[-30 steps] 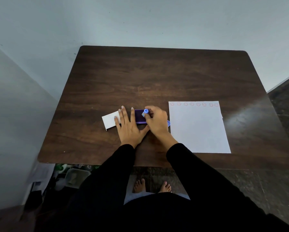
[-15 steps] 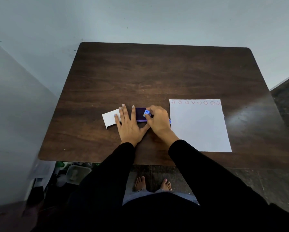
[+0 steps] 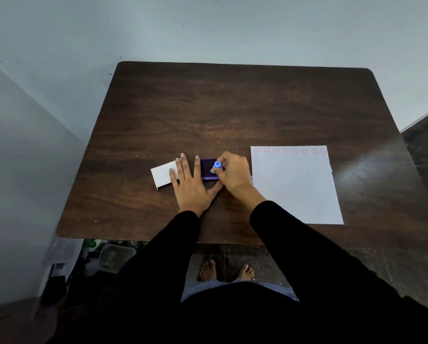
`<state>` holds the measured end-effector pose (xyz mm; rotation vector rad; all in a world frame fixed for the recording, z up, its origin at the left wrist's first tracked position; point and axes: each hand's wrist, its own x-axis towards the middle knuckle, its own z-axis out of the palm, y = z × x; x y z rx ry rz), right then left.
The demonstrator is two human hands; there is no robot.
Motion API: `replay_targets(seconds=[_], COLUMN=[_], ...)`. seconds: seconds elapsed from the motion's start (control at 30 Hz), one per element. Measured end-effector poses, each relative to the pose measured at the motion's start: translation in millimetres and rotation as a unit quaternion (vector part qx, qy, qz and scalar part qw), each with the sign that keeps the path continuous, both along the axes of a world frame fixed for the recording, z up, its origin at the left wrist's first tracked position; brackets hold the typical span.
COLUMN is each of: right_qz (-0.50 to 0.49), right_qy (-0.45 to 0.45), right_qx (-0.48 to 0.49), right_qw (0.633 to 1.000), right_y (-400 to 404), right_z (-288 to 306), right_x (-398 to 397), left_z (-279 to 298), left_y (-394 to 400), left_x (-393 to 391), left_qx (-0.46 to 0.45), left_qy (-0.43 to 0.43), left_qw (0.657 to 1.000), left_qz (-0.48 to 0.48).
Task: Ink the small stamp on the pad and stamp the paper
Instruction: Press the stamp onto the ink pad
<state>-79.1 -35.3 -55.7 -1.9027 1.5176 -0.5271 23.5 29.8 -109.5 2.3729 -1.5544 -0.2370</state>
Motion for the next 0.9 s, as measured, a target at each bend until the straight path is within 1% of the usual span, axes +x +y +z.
replay_targets(seconds=[0.37,0.53,0.6,0.67,0.77,0.83,0.9], right_qz=[-0.004,-0.013,-0.012,-0.022,-0.097,-0.182,-0.279], right_qy=[-0.002,0.003,-0.010,-0.046,-0.164,-0.239,-0.331], right_qx=[-0.039,-0.039,-0.040,-0.029,-0.011,0.004,0.044], right_qw=[0.999,0.999,0.999,0.998,0.982,0.954,0.900], right_y=[4,4,5,7,7,0,-12], right_z=[-7,-10,-9,-7,4,13,18], right_x=[3,2,0,-3,-12,-23,-39], left_z=[-1,0,1,2,4,6,6], left_y=[0,0,0,0,1,2,2], left_x=[1,0,0,-1,-4,-7,-14], left_qx=[0.005,0.000,0.000,-0.004,-0.034,-0.062,-0.092], left_qy=[-0.001,0.000,-0.002,-0.003,-0.006,-0.027,-0.054], left_qw=[1.000,1.000,1.000,1.000,0.999,0.998,0.991], left_qz=[-0.004,-0.005,-0.006,-0.006,0.000,-0.020,-0.084])
